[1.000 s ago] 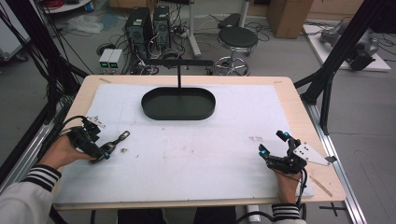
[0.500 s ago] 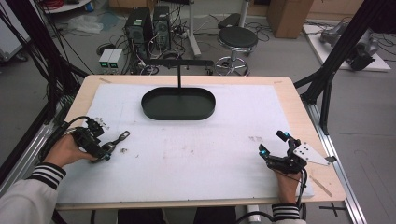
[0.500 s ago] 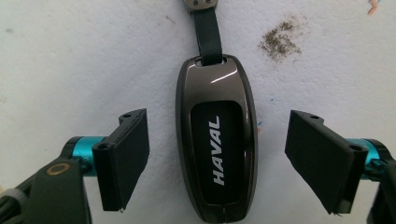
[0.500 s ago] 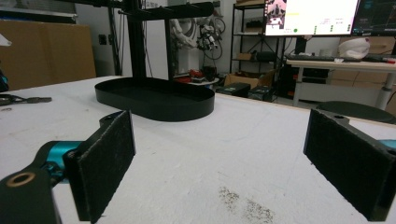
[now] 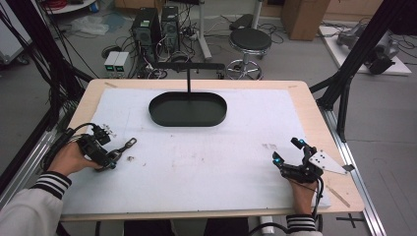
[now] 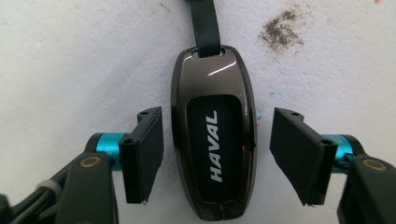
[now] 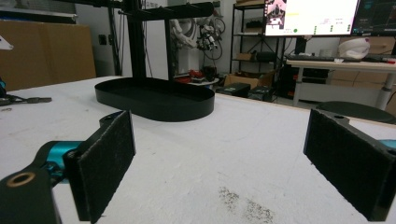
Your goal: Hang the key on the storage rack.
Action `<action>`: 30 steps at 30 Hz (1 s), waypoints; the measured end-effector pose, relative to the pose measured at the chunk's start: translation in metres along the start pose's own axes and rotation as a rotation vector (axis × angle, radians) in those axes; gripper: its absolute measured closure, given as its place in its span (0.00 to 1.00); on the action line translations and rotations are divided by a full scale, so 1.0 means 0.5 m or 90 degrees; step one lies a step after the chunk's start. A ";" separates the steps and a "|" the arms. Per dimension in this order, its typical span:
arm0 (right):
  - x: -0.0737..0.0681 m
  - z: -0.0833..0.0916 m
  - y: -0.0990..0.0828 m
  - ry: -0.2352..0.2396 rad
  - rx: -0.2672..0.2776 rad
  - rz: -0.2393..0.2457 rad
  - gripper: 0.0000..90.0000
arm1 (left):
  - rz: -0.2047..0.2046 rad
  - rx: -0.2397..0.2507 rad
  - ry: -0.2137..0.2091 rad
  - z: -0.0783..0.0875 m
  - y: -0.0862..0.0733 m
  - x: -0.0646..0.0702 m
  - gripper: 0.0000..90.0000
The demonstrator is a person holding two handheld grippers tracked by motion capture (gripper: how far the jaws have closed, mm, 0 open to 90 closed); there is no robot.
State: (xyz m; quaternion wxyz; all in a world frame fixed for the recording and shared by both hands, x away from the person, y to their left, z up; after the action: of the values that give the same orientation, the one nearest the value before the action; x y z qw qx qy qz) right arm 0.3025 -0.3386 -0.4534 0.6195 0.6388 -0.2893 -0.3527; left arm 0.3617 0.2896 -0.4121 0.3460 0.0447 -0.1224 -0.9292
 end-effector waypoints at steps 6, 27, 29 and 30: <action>0.000 0.000 0.000 0.000 0.001 0.000 0.09 | 0.009 -0.008 -0.001 -0.003 0.000 -0.001 0.45; -0.001 0.000 0.000 0.001 0.000 -0.005 0.09 | 0.027 -0.012 0.027 0.003 0.007 0.005 0.54; -0.001 0.000 0.000 0.001 0.001 -0.005 0.09 | 0.026 -0.005 0.028 0.005 0.007 0.005 0.54; -0.001 0.000 0.000 0.001 0.000 -0.006 0.09 | 0.028 0.002 0.029 0.008 0.007 0.005 0.54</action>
State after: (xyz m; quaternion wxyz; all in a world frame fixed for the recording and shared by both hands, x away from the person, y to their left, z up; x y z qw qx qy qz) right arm 0.3021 -0.3384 -0.4534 0.6181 0.6406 -0.2860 -0.3548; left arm 0.3614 0.2865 -0.4075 0.3693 0.0641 -0.1170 -0.9197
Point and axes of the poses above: each handheld gripper's, and its own axes: z roughly backward along the jaws, y roughly out of its top, x roughly to its right, the point moved 1 cm from there along -z, roughly forward along the jaws, and after that the axes turned 5 degrees about -z, right-handed, at the moved point
